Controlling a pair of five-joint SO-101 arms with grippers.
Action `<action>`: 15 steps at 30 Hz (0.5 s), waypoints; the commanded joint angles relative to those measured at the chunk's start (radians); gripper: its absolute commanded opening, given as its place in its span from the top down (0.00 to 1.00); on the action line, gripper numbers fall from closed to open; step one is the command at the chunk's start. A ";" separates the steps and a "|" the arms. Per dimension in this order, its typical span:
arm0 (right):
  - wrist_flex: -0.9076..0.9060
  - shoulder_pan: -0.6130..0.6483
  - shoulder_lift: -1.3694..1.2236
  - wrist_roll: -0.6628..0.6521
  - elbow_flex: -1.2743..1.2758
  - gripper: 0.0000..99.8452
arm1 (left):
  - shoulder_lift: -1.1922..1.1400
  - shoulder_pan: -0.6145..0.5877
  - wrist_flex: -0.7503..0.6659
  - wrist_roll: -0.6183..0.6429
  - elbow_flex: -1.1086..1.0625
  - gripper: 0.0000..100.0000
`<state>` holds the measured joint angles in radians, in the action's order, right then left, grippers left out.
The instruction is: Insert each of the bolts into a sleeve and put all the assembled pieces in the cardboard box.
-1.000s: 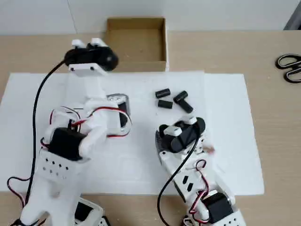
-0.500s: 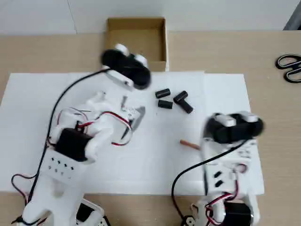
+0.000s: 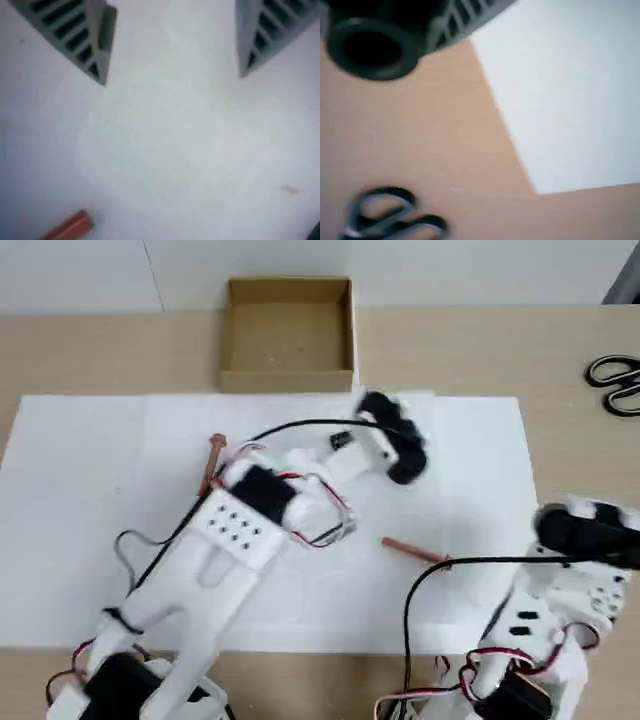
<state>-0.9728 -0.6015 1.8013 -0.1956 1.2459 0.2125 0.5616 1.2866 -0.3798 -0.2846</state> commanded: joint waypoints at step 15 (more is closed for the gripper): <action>0.007 -0.401 0.008 -0.011 -0.049 1.00 | -0.358 0.157 -0.005 -0.172 0.272 0.84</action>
<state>-0.9728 -0.9513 1.8013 -0.1956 1.2459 -0.1250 0.7104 1.2866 -0.5363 -0.0790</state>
